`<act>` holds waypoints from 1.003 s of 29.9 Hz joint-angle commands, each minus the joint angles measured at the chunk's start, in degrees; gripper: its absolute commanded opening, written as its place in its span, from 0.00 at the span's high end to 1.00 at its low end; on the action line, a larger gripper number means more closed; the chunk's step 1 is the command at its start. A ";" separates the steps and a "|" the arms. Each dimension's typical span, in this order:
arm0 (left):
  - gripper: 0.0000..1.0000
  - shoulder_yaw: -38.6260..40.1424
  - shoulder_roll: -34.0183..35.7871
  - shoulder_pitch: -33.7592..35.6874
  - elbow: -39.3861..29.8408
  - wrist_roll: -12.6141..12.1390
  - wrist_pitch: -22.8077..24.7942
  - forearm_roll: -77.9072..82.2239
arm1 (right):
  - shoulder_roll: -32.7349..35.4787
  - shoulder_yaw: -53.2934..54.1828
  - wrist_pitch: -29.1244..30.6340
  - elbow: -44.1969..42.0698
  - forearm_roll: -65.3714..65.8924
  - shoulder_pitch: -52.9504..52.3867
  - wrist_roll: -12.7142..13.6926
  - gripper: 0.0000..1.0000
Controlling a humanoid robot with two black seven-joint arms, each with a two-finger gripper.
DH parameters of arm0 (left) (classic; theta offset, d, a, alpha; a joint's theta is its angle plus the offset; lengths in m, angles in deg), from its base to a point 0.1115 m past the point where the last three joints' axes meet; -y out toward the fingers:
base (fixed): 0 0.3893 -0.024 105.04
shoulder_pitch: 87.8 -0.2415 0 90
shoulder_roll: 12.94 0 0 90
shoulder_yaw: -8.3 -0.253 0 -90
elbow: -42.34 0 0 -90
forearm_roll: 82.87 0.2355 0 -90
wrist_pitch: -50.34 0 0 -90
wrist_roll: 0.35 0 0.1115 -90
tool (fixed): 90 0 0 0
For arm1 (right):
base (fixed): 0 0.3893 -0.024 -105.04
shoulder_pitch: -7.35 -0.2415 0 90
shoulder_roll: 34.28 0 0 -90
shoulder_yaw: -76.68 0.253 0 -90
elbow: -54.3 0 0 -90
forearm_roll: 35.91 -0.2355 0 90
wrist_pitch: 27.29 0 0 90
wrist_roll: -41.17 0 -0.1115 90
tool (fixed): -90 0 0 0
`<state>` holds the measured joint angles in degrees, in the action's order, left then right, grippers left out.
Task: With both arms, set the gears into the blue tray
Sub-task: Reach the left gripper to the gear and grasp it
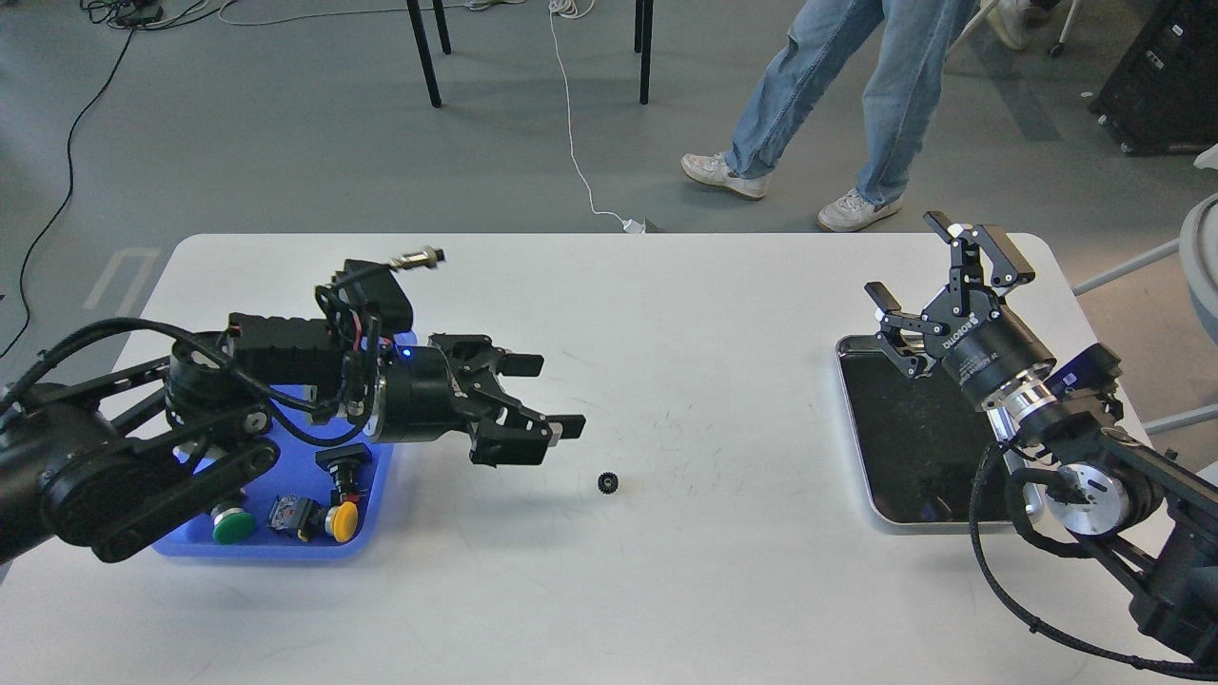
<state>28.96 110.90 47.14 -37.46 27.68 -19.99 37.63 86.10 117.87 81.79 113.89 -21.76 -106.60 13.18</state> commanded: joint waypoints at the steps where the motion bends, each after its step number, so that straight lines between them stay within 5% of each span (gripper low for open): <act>1: 0.04 -8.43 -4.12 5.76 3.58 -0.03 -0.34 4.50 | 0.38 1.35 -0.10 0.61 -0.09 1.54 -0.01 0.02; 11: 0.16 -14.51 -13.88 8.94 14.22 -0.03 -0.34 4.50 | 1.17 2.06 -0.28 0.70 0.00 2.68 -0.01 0.02; 30: 0.37 -17.94 -18.99 9.02 20.03 -0.03 -0.43 4.50 | 2.05 2.15 -0.28 1.05 0.00 2.68 -0.01 0.02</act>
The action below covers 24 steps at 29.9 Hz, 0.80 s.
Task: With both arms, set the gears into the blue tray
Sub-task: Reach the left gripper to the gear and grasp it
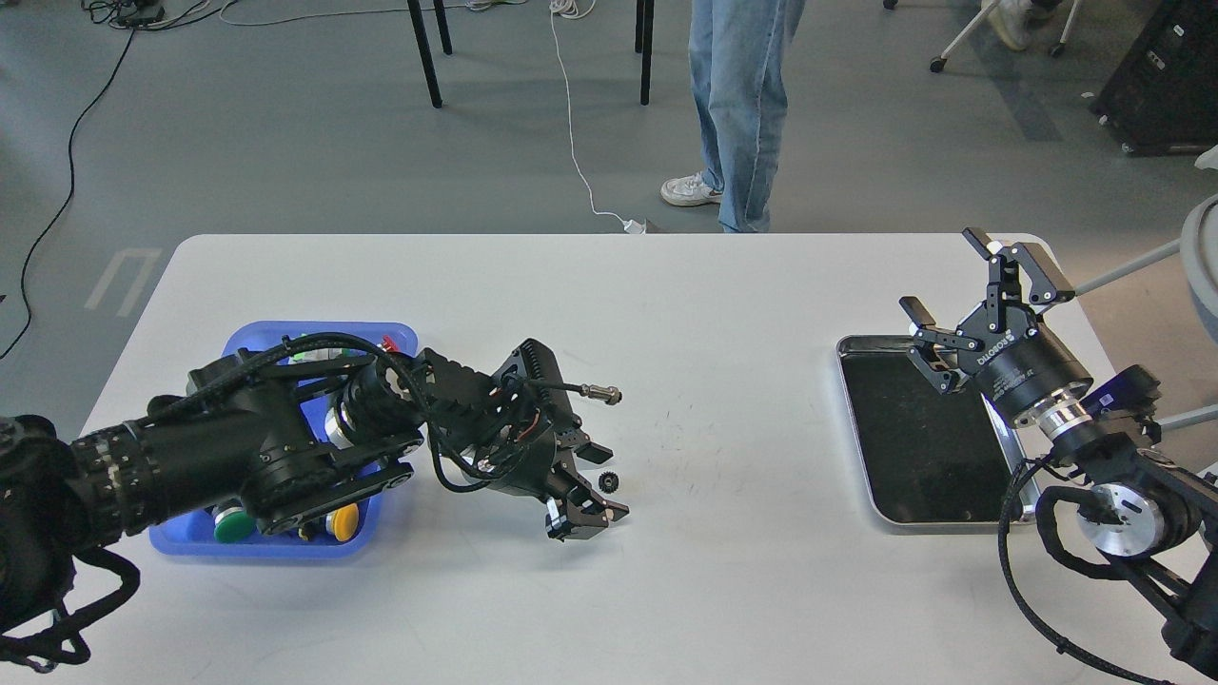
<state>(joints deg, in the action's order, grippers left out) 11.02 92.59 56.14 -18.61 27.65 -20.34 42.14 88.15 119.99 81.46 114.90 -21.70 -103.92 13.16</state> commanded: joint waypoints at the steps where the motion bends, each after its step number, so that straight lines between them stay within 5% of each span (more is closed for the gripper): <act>1: 0.38 0.00 -0.77 0.02 1.44 0.00 -0.08 -0.01 | 0.00 0.02 0.06 0.04 -0.06 0.00 0.00 0.02; 11: 0.83 -0.09 -0.51 -0.24 2.50 0.00 -0.25 -0.01 | 0.09 -0.07 -0.03 0.04 0.02 -0.09 0.00 0.02; 19: 0.90 0.26 -0.16 0.98 1.89 0.00 -2.80 -0.01 | 0.00 -0.15 -0.03 0.04 0.11 -0.09 0.00 0.02; 24: 0.90 1.06 6.24 5.11 -0.65 0.00 -4.21 -0.01 | 0.00 -0.15 -0.03 0.04 0.11 -0.09 0.00 0.02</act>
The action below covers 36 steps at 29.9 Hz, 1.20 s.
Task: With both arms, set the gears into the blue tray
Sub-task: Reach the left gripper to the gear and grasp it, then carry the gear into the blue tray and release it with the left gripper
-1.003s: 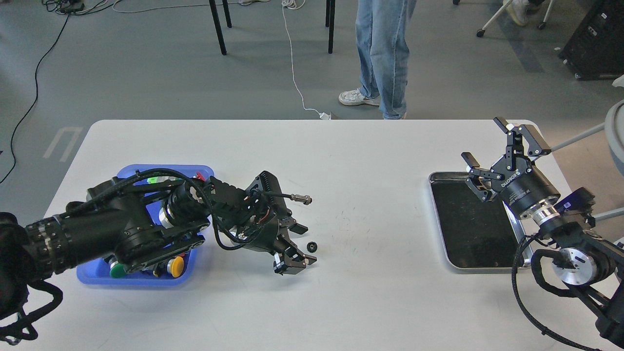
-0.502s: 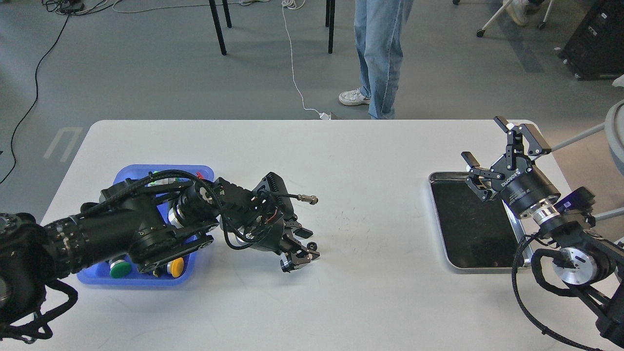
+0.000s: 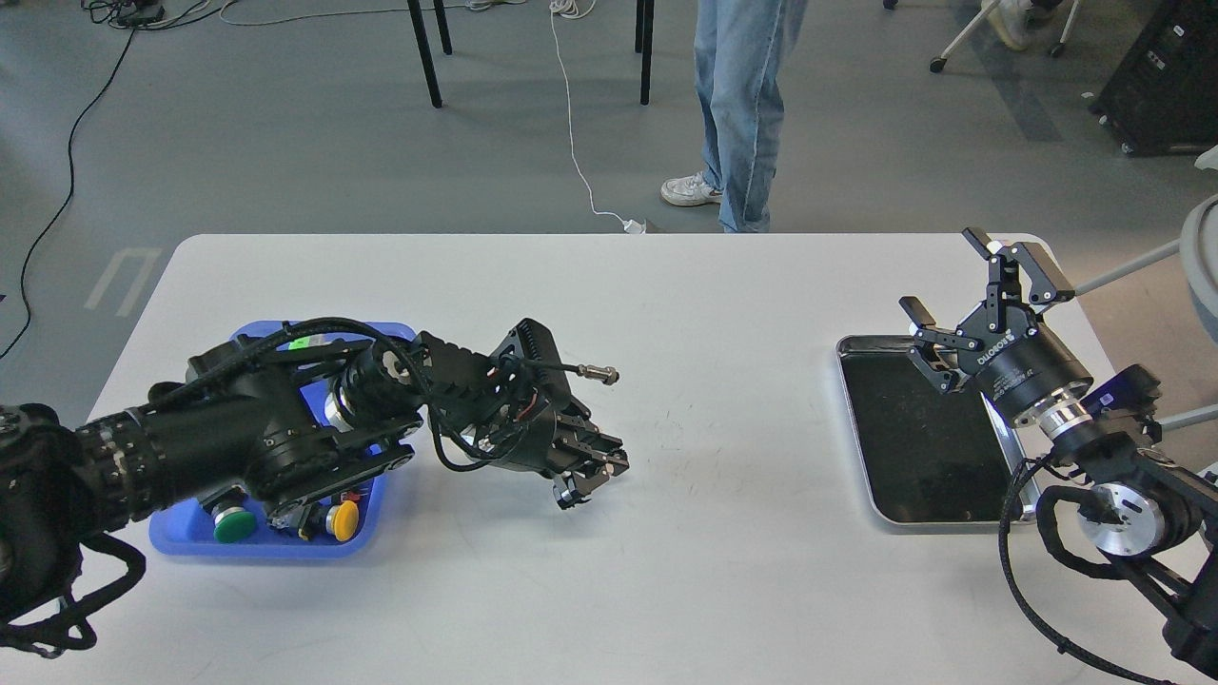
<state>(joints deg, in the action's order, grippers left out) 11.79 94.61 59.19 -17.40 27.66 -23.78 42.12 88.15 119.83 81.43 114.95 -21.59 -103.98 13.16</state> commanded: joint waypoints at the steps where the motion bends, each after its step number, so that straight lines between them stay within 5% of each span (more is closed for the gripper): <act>1: 0.90 0.29 4.60 2.16 -2.13 -0.02 -0.77 0.02 | 0.00 0.00 0.00 -0.01 0.00 -0.03 0.00 0.02; 8: 0.88 0.20 24.18 2.16 -8.10 -0.02 -0.33 -6.24 | -0.09 -0.35 0.09 -0.01 0.26 -0.11 0.00 0.02; 13: 0.88 0.11 31.57 -1.35 -7.32 -0.02 -0.16 -6.59 | -0.62 -0.61 0.09 -0.01 0.53 -0.11 0.00 0.02; 36: 0.82 0.46 28.95 -6.89 1.91 -0.02 -0.77 -6.60 | -0.44 -0.61 0.09 0.08 0.62 -0.29 0.00 0.02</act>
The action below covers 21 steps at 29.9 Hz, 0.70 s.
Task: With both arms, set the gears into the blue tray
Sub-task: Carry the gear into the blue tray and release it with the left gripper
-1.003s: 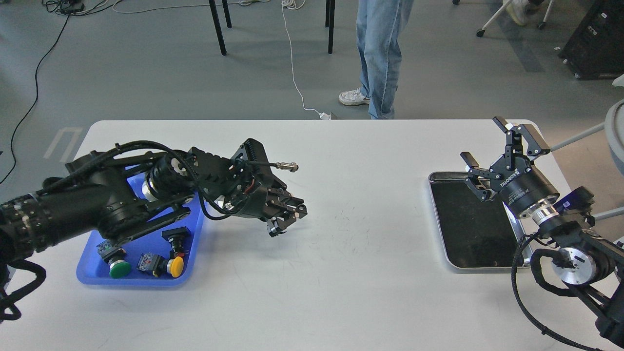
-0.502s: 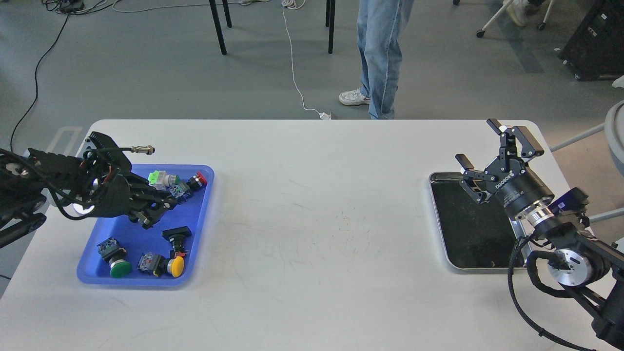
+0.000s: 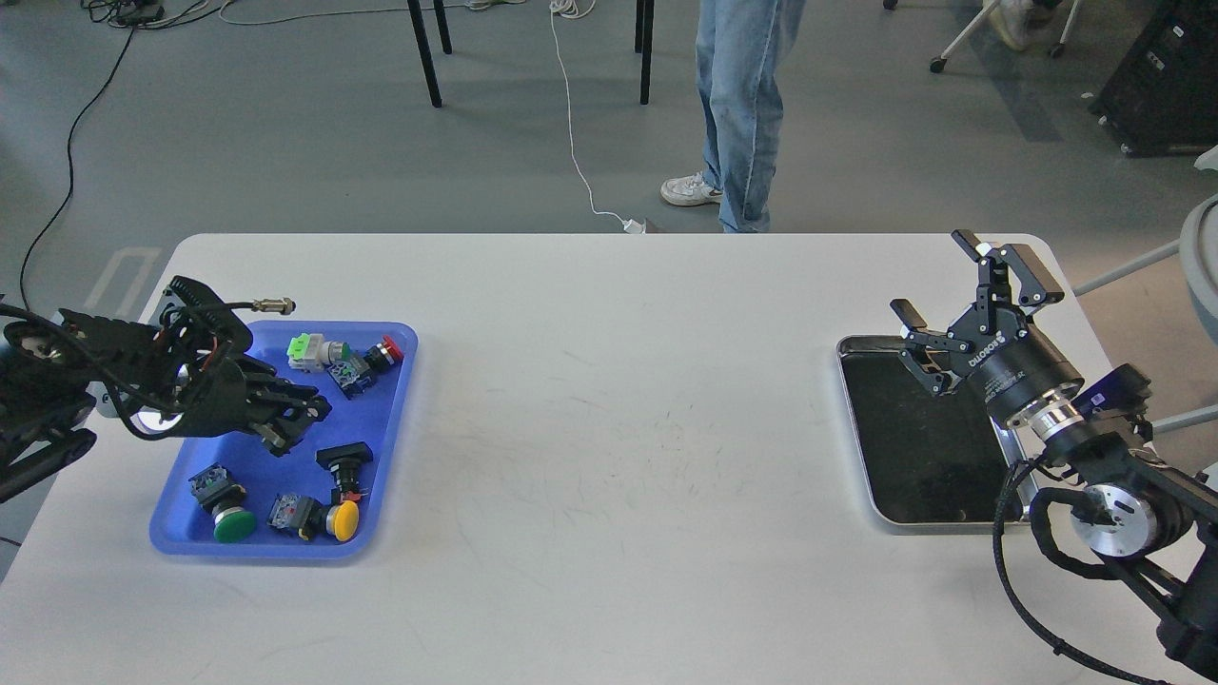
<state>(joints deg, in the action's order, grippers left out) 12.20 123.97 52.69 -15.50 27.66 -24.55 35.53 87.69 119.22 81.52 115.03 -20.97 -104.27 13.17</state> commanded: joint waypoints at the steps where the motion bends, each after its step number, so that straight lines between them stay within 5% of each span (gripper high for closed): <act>1: 0.81 0.05 -0.42 -0.74 0.01 -0.01 0.01 0.08 | 0.11 0.00 -0.09 0.00 0.00 0.00 0.00 0.02; 7: 0.76 0.05 -0.60 -1.01 0.09 -0.01 0.00 0.17 | 0.11 0.00 -0.09 0.09 0.00 0.00 0.00 0.02; 9: 0.66 0.05 -0.69 -1.01 0.10 -0.01 0.01 0.17 | 0.11 0.00 -0.01 0.18 0.00 0.00 0.00 0.02; 13: 0.27 0.49 -0.69 -1.01 0.10 -0.01 0.00 0.26 | 0.29 0.00 -0.01 0.27 0.00 0.00 0.00 0.02; 21: 0.14 13.12 0.02 -0.57 -3.15 -0.01 0.53 -2.81 | -0.15 0.00 -0.01 0.18 0.00 -0.44 0.00 0.02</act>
<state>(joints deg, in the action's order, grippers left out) 19.02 123.96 51.90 -16.50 27.63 -24.51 34.91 87.95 119.23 81.48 115.29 -20.97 -104.51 13.17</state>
